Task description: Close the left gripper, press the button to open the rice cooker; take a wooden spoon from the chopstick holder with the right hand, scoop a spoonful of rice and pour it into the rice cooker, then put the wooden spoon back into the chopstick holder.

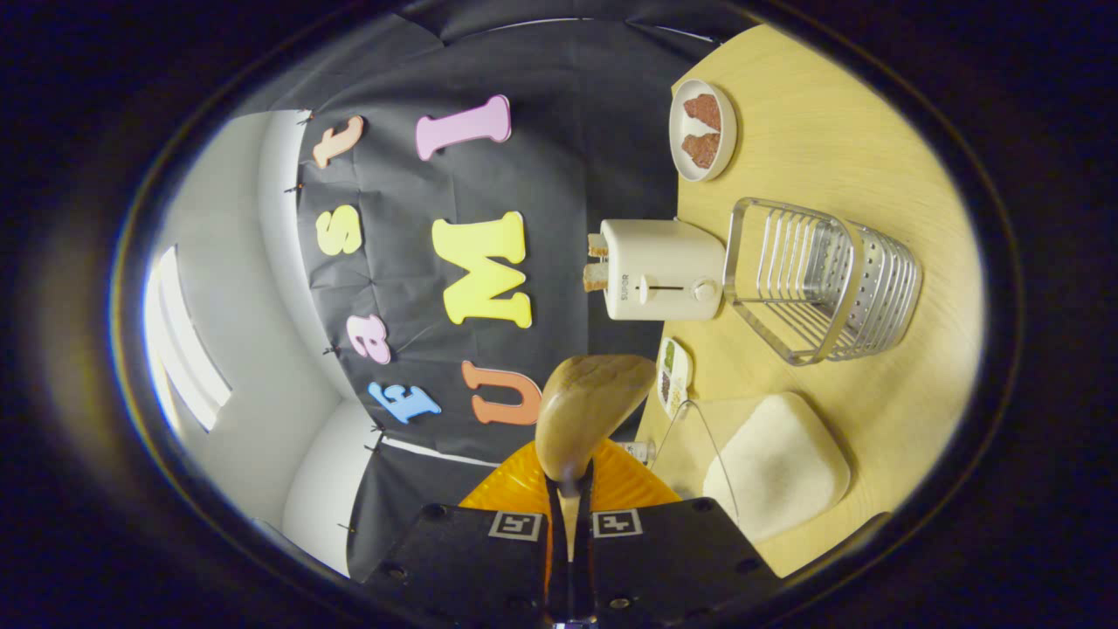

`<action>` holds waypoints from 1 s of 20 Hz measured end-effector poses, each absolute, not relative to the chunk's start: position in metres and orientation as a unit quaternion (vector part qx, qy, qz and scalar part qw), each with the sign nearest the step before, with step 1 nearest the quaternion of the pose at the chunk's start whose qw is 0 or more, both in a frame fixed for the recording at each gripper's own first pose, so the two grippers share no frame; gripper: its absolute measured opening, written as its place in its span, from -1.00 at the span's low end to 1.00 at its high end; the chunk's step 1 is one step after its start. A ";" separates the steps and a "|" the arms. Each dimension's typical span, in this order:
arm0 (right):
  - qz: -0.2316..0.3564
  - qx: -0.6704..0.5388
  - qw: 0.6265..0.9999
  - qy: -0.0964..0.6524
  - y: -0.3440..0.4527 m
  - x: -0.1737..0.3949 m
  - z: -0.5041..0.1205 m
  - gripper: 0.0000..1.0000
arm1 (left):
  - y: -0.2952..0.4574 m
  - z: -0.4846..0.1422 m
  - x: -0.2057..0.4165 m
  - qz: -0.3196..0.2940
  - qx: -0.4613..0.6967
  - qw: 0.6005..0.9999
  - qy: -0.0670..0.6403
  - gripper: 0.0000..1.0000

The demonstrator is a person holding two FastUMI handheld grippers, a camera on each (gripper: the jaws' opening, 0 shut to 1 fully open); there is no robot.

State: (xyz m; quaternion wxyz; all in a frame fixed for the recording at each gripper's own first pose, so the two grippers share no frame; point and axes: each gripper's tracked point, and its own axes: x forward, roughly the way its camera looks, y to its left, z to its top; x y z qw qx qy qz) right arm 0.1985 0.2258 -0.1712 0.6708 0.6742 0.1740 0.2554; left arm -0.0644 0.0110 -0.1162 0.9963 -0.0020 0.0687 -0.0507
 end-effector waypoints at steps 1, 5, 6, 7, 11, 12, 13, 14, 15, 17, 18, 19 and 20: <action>0.258 0.663 0.679 0.180 0.233 0.198 -0.170 -0.85 | 0.010 -0.117 -0.065 -0.053 0.001 0.996 0.069 0.89; 0.282 0.627 0.700 0.195 0.265 0.192 -0.142 -0.84 | 0.020 -0.117 -0.068 -0.045 0.006 0.997 0.064 0.89; 0.295 0.618 0.702 0.199 0.276 0.189 -0.133 -0.84 | 0.021 -0.119 -0.071 -0.044 0.005 0.997 0.067 0.89; 0.306 0.609 0.703 0.202 0.288 0.186 -0.123 -0.84 | 0.024 -0.119 -0.073 -0.044 0.004 0.997 0.068 0.89; 0.352 0.552 0.727 0.207 0.340 0.173 -0.093 -0.85 | 0.043 -0.117 -0.079 -0.031 0.004 0.997 0.068 0.89; 0.365 0.531 0.735 0.213 0.359 0.172 -0.087 -0.85 | 0.049 -0.115 -0.080 -0.025 0.002 0.998 0.066 0.89; 0.373 0.511 0.743 0.217 0.375 0.171 -0.084 -0.85 | 0.053 -0.114 -0.082 -0.022 0.002 0.998 0.065 0.89; 0.378 0.492 0.753 0.218 0.387 0.171 -0.079 -0.85 | 0.057 -0.114 -0.085 -0.019 0.002 0.998 0.065 0.88; 0.383 0.470 0.765 0.217 0.400 0.171 -0.074 -0.84 | 0.061 -0.113 -0.087 -0.015 0.001 0.998 0.064 0.88; 0.389 0.425 0.788 0.219 0.426 0.170 -0.072 -0.85 | 0.068 -0.112 -0.090 -0.010 0.000 0.998 0.059 0.89; 0.391 0.405 0.798 0.217 0.437 0.170 -0.070 -0.85 | 0.070 -0.113 -0.091 -0.009 -0.002 0.998 0.059 0.89; 0.391 0.389 0.805 0.216 0.450 0.170 -0.070 -0.84 | 0.070 -0.115 -0.092 -0.011 -0.004 0.998 0.061 0.89; 0.390 0.378 0.812 0.216 0.459 0.171 -0.071 -0.84 | 0.070 -0.116 -0.093 -0.013 -0.004 0.998 0.064 0.89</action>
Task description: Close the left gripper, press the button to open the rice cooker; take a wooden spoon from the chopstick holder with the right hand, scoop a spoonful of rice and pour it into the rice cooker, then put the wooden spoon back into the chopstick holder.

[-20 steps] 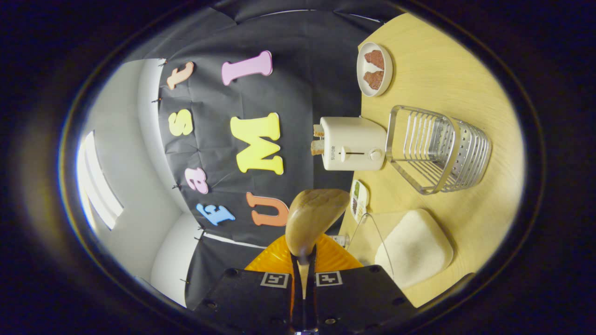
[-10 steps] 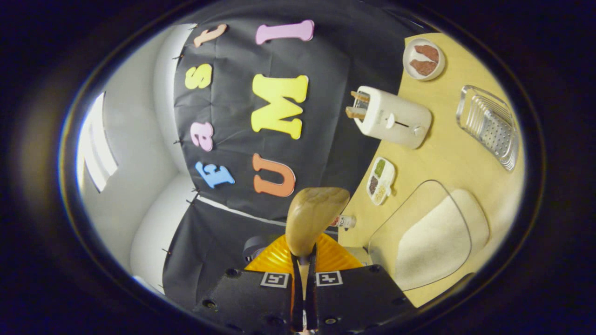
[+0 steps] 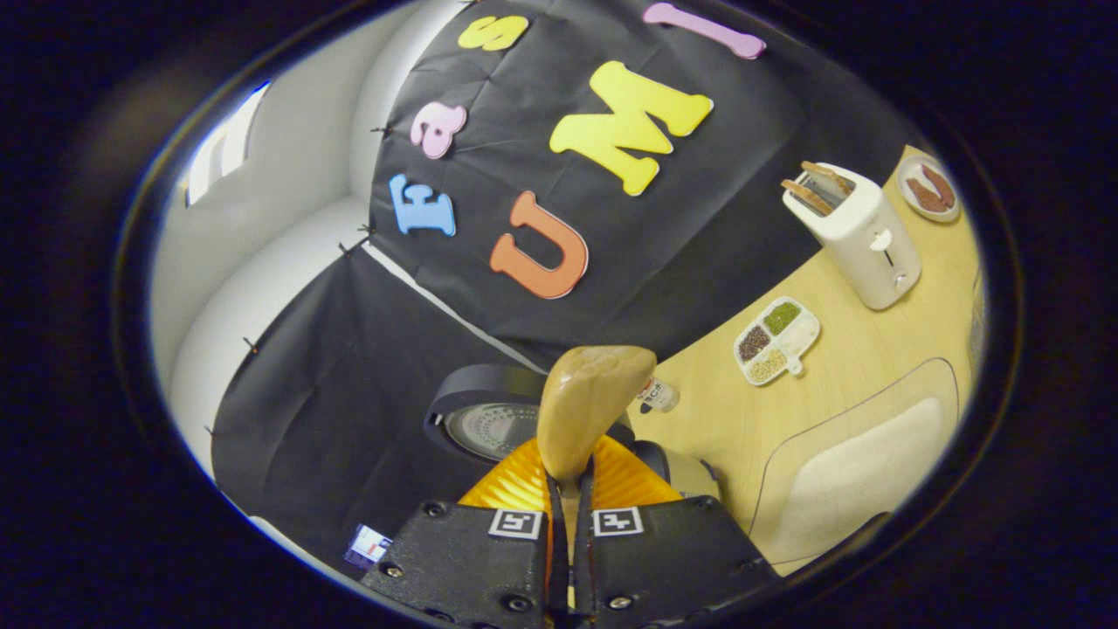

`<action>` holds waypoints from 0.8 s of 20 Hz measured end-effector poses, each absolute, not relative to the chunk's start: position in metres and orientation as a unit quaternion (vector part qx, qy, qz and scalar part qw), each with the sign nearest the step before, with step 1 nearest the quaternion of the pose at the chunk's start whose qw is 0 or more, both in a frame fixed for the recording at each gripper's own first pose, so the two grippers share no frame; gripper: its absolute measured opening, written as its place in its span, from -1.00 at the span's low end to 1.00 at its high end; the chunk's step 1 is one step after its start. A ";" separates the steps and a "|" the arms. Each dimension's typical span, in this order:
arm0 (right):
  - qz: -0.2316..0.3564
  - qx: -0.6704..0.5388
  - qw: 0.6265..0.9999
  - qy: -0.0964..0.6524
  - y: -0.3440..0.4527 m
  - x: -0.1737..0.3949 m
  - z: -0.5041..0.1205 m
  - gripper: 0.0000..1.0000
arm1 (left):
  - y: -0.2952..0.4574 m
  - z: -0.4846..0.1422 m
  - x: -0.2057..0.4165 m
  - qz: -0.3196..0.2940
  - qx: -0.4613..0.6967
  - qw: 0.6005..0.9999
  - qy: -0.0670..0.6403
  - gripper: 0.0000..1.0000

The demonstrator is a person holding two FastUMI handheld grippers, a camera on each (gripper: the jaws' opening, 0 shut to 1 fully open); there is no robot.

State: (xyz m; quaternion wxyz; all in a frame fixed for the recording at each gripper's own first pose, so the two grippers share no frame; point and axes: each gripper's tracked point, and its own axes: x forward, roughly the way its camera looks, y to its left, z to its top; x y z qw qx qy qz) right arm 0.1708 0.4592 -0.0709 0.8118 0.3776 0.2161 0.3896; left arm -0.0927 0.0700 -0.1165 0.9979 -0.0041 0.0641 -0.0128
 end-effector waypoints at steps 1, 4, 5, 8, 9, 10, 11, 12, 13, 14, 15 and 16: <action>0.390 0.361 0.820 0.215 0.470 0.171 -0.072 -0.84 | 0.072 -0.116 -0.094 -0.012 -0.004 0.998 0.063 0.89; 0.382 0.302 0.851 0.197 0.493 0.176 -0.070 -0.84 | 0.073 -0.118 -0.098 -0.018 -0.003 0.998 0.063 0.88; 0.382 0.283 0.861 0.183 0.498 0.179 -0.066 -0.84 | 0.073 -0.119 -0.100 -0.019 -0.002 0.998 0.063 0.89; 0.369 0.232 0.889 0.141 0.509 0.186 -0.058 -0.85 | 0.068 -0.125 -0.100 -0.027 0.001 0.997 0.068 0.89; 0.367 0.210 0.897 0.131 0.512 0.189 -0.059 -0.84 | 0.067 -0.124 -0.101 -0.028 0.003 0.997 0.069 0.89; 0.366 0.187 0.903 0.122 0.517 0.189 -0.060 -0.84 | 0.068 -0.122 -0.102 -0.028 0.006 0.997 0.067 0.89; 0.365 0.167 0.909 0.115 0.521 0.190 -0.062 -0.84 | 0.069 -0.121 -0.105 -0.027 0.008 0.998 0.063 0.89; 0.368 0.150 0.911 0.107 0.526 0.187 -0.064 -0.84 | 0.071 -0.120 -0.107 -0.027 0.009 0.998 0.060 0.89; 0.371 0.136 0.913 0.101 0.531 0.184 -0.065 -0.84 | 0.071 -0.119 -0.107 -0.027 0.007 0.998 0.059 0.89; 0.376 0.121 0.914 0.095 0.536 0.180 -0.068 -0.84 | 0.072 -0.121 -0.107 -0.026 0.006 0.998 0.060 0.89; 0.381 0.106 0.914 0.091 0.541 0.177 -0.069 -0.84 | 0.074 -0.122 -0.108 -0.024 0.004 0.998 0.061 0.89; 0.385 0.094 0.914 0.087 0.546 0.173 -0.072 -0.84 | 0.076 -0.124 -0.108 -0.022 0.001 0.998 0.063 0.88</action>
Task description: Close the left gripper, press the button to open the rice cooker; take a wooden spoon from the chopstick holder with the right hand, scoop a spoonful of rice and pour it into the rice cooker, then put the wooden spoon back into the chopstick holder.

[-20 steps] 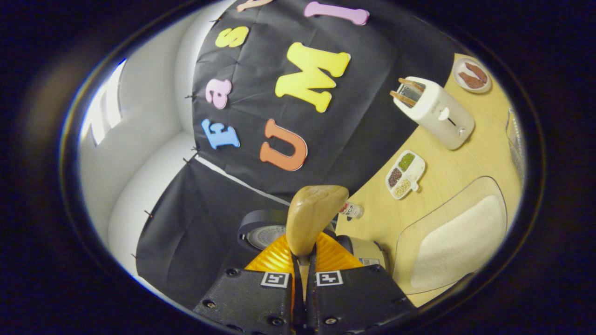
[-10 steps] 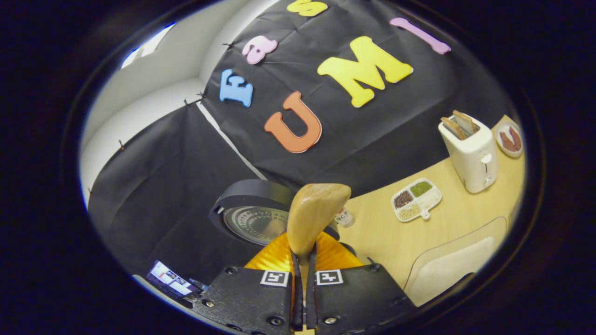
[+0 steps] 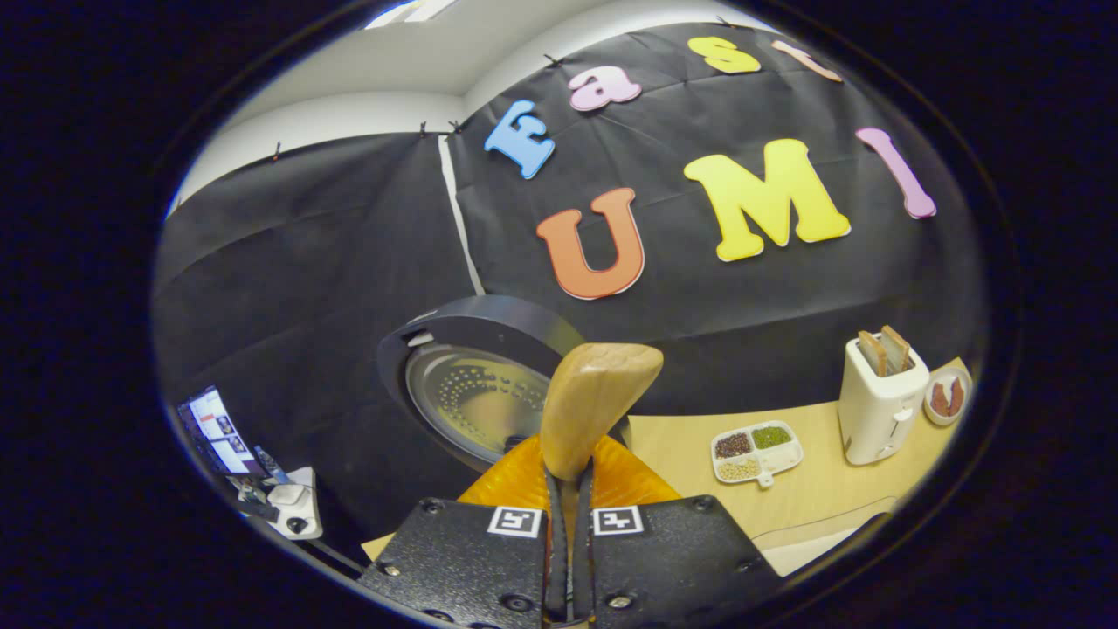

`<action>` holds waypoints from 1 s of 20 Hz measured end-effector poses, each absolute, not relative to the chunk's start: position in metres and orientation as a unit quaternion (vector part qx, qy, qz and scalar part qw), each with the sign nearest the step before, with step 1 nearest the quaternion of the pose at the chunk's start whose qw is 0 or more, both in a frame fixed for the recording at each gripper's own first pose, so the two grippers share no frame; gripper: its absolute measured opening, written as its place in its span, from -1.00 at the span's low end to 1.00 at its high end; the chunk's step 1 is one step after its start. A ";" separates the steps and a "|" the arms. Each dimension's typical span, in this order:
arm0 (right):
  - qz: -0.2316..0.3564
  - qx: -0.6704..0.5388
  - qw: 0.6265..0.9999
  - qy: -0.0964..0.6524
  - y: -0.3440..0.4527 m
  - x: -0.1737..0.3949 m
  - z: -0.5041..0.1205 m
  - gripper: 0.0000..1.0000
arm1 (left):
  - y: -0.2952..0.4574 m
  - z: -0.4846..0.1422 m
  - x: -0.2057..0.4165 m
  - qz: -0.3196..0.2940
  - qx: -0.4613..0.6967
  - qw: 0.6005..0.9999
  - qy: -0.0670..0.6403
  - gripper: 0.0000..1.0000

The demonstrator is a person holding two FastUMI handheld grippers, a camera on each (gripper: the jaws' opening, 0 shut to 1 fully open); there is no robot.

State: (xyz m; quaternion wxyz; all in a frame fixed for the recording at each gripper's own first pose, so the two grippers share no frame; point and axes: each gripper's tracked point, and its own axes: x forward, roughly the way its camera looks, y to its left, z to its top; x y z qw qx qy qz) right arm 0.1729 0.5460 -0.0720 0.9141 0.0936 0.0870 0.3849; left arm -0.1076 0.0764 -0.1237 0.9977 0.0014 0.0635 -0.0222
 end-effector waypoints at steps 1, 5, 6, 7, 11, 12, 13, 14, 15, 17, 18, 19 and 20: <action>0.389 0.083 0.914 0.085 0.550 0.169 -0.075 -0.84 | 0.078 -0.125 -0.108 -0.020 -0.001 0.998 0.066 0.89; 0.394 0.031 0.916 0.069 0.561 0.159 -0.084 -0.84 | 0.079 -0.124 -0.111 -0.019 -0.005 0.998 0.065 0.89; 0.396 0.013 0.916 0.060 0.562 0.157 -0.085 -0.84 | 0.079 -0.125 -0.111 -0.018 -0.004 0.998 0.064 0.89; 0.399 -0.008 0.916 0.049 0.566 0.155 -0.084 -0.84 | 0.080 -0.126 -0.112 -0.017 -0.003 0.998 0.064 0.89; 0.409 -0.101 0.907 -0.009 0.577 0.135 -0.084 -0.84 | 0.078 -0.129 -0.111 -0.016 -0.001 0.998 0.068 0.88; 0.410 -0.130 0.902 -0.027 0.578 0.128 -0.084 -0.84 | 0.078 -0.131 -0.111 -0.016 0.001 0.997 0.070 0.89; 0.409 -0.157 0.898 -0.043 0.580 0.121 -0.085 -0.84 | 0.079 -0.132 -0.110 -0.014 0.003 0.997 0.072 0.88; 0.413 -0.177 0.892 -0.056 0.581 0.119 -0.085 -0.84 | 0.080 -0.133 -0.109 -0.013 0.006 0.997 0.074 0.89; 0.413 -0.195 0.887 -0.063 0.584 0.117 -0.088 -0.84 | 0.080 -0.134 -0.109 -0.011 0.008 0.997 0.075 0.89; 0.407 -0.209 0.887 -0.068 0.584 0.114 -0.092 -0.84 | 0.080 -0.133 -0.109 -0.009 0.007 0.997 0.078 0.89; 0.404 -0.209 0.888 -0.067 0.581 0.114 -0.093 -0.84 | 0.080 -0.133 -0.109 -0.009 0.006 0.997 0.079 0.89; 0.402 -0.202 0.891 -0.066 0.578 0.114 -0.091 -0.84 | 0.079 -0.131 -0.109 -0.009 0.005 0.997 0.079 0.89; 0.400 -0.194 0.893 -0.067 0.573 0.113 -0.086 -0.84 | 0.079 -0.129 -0.110 -0.009 0.004 0.997 0.078 0.89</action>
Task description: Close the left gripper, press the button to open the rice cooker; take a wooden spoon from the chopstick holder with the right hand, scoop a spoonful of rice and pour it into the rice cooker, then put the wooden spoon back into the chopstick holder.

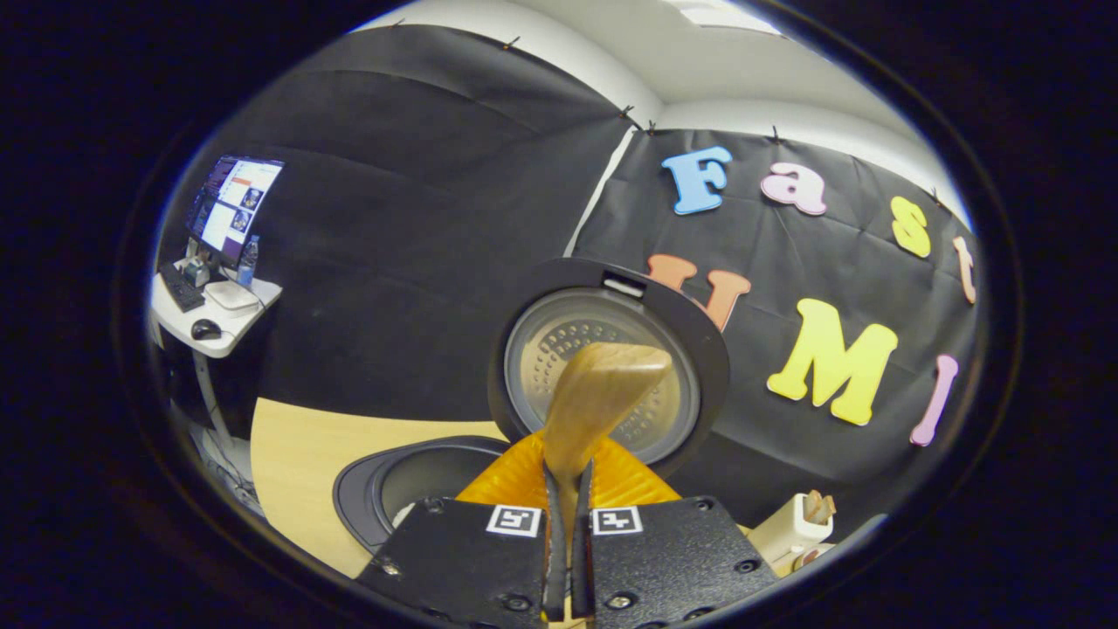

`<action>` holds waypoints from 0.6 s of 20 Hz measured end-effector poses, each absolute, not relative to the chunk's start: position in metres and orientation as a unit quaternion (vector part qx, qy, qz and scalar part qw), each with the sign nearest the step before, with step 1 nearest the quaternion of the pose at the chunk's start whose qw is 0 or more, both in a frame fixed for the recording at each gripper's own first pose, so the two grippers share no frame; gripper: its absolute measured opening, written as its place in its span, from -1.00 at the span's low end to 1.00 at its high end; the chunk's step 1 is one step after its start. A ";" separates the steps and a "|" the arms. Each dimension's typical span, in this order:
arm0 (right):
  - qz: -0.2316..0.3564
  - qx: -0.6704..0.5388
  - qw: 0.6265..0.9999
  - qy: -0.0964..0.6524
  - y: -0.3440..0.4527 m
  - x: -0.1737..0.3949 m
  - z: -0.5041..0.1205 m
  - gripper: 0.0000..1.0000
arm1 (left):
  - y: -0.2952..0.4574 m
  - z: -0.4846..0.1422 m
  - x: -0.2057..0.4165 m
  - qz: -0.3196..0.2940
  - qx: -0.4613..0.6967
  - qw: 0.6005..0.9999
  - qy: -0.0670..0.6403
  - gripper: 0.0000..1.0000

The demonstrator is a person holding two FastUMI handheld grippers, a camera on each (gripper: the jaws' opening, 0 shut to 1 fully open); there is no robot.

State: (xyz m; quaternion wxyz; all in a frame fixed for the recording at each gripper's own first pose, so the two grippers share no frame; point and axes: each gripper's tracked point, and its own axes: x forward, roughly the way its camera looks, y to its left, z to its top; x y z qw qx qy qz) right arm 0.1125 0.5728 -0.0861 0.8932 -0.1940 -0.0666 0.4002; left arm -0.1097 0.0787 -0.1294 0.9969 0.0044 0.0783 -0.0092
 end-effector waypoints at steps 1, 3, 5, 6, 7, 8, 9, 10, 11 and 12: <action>0.398 -0.183 0.896 -0.066 0.567 0.112 -0.081 -0.84 | 0.079 -0.127 -0.110 -0.009 0.004 0.997 0.077 0.89; 0.393 -0.164 0.903 -0.066 0.552 0.115 -0.073 -0.84 | 0.079 -0.126 -0.109 -0.005 0.002 0.997 0.077 0.89; 0.384 -0.142 0.910 -0.064 0.534 0.120 -0.064 -0.84 | 0.077 -0.123 -0.108 -0.004 -0.002 0.997 0.075 0.89; 0.381 -0.133 0.913 -0.063 0.524 0.122 -0.059 -0.84 | 0.076 -0.120 -0.108 -0.005 -0.004 0.997 0.072 0.89; 0.375 -0.124 0.916 -0.064 0.511 0.124 -0.053 -0.84 | 0.073 -0.116 -0.108 -0.008 -0.008 0.997 0.070 0.89; 0.366 -0.116 0.921 -0.066 0.496 0.126 -0.046 -0.84 | 0.070 -0.116 -0.108 -0.013 -0.013 0.997 0.069 0.89; 0.356 -0.108 0.926 -0.068 0.481 0.129 -0.041 -0.84 | 0.069 -0.114 -0.108 -0.016 -0.016 0.998 0.067 0.89; 0.343 -0.099 0.932 -0.067 0.465 0.132 -0.036 -0.84 | 0.067 -0.114 -0.106 -0.017 -0.016 0.998 0.066 0.89; 0.330 -0.090 0.937 -0.065 0.448 0.137 -0.033 -0.84 | 0.065 -0.113 -0.105 -0.017 -0.014 0.998 0.065 0.89; 0.322 -0.080 0.941 -0.063 0.433 0.139 -0.029 -0.84 | 0.059 -0.110 -0.100 -0.016 -0.012 0.998 0.063 0.89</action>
